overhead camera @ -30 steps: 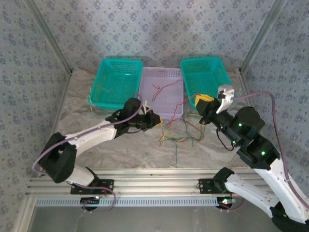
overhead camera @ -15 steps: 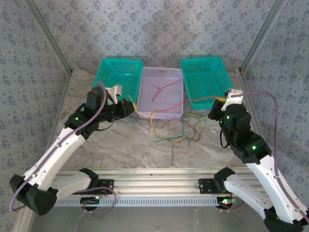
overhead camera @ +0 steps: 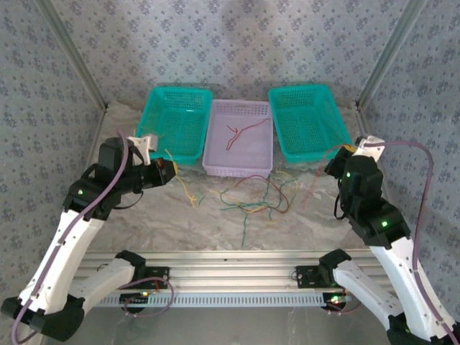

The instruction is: Untangle the cables

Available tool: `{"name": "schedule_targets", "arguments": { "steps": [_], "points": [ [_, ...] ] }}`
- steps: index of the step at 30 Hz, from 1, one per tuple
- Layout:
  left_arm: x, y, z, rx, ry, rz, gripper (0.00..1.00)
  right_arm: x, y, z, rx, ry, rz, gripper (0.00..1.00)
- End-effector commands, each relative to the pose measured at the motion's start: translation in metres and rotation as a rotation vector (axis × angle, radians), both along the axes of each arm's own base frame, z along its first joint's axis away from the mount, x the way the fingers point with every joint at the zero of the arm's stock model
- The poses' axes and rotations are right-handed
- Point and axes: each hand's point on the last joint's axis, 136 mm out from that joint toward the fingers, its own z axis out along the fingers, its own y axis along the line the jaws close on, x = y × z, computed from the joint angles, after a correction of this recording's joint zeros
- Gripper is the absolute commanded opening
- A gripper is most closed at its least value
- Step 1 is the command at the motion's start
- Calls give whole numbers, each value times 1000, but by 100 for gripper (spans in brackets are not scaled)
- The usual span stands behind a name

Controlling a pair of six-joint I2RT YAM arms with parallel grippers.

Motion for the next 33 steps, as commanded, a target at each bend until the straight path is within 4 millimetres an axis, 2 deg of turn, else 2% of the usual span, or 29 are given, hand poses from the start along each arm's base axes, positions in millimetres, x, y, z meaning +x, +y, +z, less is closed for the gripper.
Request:
{"name": "schedule_targets", "arguments": {
  "steps": [1,6,7,9,12,15,21,24,29,33],
  "points": [
    [-5,-2,16,-8,-47,-38,0,15,39,31,72,-82,186,0],
    [-3,-5,21,-20,-65,-51,0,39,96,47,26,-93,357,0],
    [-4,-5,21,-25,-66,-53,0,41,102,61,7,-123,368,0],
    [-4,-7,20,-36,-68,-55,0,53,117,68,-47,-122,380,0],
    [-4,-7,16,-38,-60,-52,0,77,132,68,-99,-104,378,0],
    [-6,-7,15,-45,-66,-54,0,107,141,57,-185,-65,334,0],
    [-8,-9,11,-48,-63,-54,0,170,179,12,-221,26,379,0],
    [-9,-12,5,-47,-49,-62,0,198,192,-14,-271,97,369,0],
    [-12,-13,-2,-40,-52,-59,0,231,213,-73,-340,233,379,0],
    [-12,-15,-5,-39,-47,-63,0,249,225,-132,-392,385,379,0]
  ]
}}
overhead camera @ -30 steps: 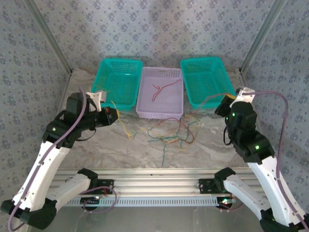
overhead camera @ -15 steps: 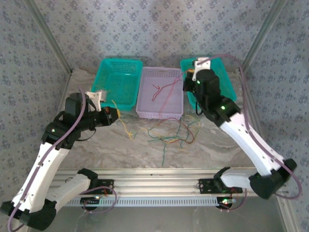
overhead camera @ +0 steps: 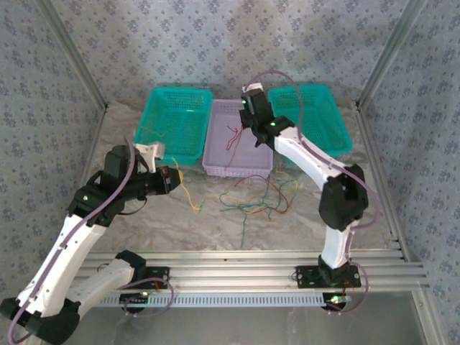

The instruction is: Untangle the cables

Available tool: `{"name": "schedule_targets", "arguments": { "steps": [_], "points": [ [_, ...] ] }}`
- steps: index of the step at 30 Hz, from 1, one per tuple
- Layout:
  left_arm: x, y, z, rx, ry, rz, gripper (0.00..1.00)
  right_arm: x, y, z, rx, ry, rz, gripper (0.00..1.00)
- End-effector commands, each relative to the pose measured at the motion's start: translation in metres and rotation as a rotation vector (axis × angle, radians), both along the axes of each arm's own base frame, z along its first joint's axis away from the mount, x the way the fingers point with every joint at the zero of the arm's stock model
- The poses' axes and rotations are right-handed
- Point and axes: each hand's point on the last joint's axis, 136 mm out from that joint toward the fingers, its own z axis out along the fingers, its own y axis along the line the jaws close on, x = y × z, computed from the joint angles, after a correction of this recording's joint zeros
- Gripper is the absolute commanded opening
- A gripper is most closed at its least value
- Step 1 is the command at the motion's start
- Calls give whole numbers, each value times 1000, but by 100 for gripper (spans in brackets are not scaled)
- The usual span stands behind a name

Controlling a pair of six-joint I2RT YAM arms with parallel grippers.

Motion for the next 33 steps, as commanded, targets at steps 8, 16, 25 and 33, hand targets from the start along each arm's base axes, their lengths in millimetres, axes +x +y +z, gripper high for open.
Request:
{"name": "schedule_targets", "arguments": {
  "steps": [8,16,25,33],
  "points": [
    [2,-6,10,-30,-43,-2,0,19,14,-112,-171,277,-1,0],
    [3,-10,7,-30,-41,-6,0,27,9,-146,-198,377,-38,0],
    [2,-11,7,-24,-43,-7,0,31,4,-124,-173,372,-55,0],
    [3,-15,9,-25,-45,-17,0,32,-10,-62,-166,277,-82,20]
  ]
}}
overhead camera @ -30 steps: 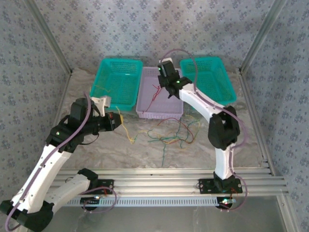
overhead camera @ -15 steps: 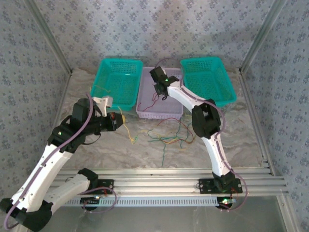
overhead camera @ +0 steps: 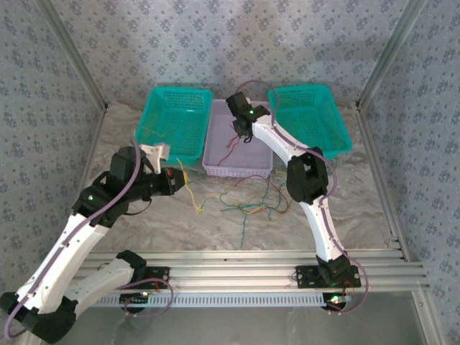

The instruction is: Untangle the cables

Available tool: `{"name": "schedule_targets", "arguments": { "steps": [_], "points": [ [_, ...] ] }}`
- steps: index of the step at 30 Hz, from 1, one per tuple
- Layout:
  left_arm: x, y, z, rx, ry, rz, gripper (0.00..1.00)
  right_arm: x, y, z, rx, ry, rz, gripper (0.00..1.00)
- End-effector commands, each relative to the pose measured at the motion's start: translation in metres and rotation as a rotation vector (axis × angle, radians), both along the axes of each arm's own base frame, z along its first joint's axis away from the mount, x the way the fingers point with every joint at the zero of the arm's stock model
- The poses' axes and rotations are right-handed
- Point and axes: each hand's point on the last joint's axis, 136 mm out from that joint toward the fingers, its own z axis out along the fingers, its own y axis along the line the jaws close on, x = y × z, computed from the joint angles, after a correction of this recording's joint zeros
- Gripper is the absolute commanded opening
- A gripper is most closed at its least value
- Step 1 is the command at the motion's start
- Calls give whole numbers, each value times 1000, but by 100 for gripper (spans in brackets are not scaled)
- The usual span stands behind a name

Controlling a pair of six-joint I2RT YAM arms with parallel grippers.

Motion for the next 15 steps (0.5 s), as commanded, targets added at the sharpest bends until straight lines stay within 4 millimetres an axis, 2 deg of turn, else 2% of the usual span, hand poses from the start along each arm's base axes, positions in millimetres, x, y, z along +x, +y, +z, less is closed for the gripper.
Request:
{"name": "schedule_targets", "arguments": {
  "steps": [1,7,11,13,15],
  "points": [
    [3,-3,12,-24,-32,2,0,-3,-16,60,6,-86,-36,24],
    [2,-5,13,-22,-31,-3,0,-10,-26,81,22,-101,-44,42],
    [4,-5,13,-21,-32,-2,0,-18,-24,116,40,-168,-20,49],
    [5,-5,14,-23,-34,4,0,-36,-18,138,88,-185,-10,52],
    [7,-5,16,-33,-43,14,0,-59,-2,154,148,-200,72,54]
  ]
}}
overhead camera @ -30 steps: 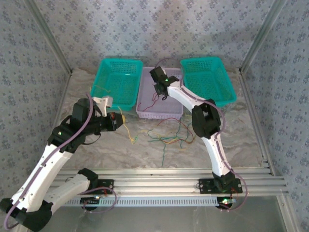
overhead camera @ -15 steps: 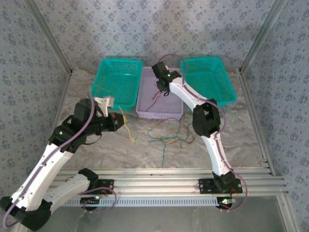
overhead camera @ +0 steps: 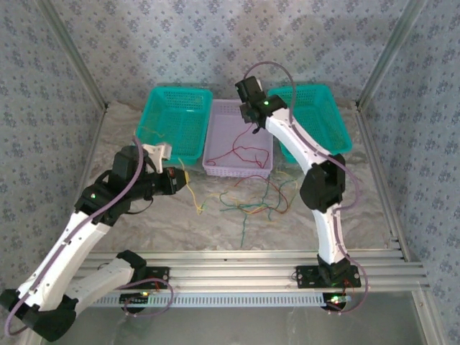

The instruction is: Untangle the cables

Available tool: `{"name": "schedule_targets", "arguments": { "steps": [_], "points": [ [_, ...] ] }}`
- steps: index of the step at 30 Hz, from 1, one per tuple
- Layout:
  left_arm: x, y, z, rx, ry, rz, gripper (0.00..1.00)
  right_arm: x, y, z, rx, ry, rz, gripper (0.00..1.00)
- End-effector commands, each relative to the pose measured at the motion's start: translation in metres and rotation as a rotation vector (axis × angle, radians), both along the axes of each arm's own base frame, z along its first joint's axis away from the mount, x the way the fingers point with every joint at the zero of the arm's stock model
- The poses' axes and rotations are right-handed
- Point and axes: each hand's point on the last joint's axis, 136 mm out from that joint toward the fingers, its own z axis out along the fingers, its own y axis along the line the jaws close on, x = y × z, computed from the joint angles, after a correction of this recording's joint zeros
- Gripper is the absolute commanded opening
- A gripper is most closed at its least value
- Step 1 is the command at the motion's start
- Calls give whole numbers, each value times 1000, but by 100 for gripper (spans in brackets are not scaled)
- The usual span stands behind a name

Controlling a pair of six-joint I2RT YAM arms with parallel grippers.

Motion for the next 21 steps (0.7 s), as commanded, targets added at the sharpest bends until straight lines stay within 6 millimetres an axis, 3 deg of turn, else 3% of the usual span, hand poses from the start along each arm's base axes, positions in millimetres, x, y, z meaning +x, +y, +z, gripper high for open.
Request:
{"name": "schedule_targets", "arguments": {
  "steps": [1,5,9,13,16,21],
  "points": [
    [5,-2,20,-42,-55,21,0,-51,29,51,134,-47,152,57],
    [11,1,29,-73,-90,62,0,-119,59,49,413,33,377,59],
    [13,1,31,-95,-99,79,0,-186,74,29,609,97,553,59],
    [14,-2,31,-95,-94,70,0,-224,74,-8,666,151,564,56],
    [15,0,31,-90,-101,76,0,-254,90,-20,747,207,641,56],
    [14,0,31,-95,-101,81,0,-276,111,-47,757,247,670,58]
  ]
}}
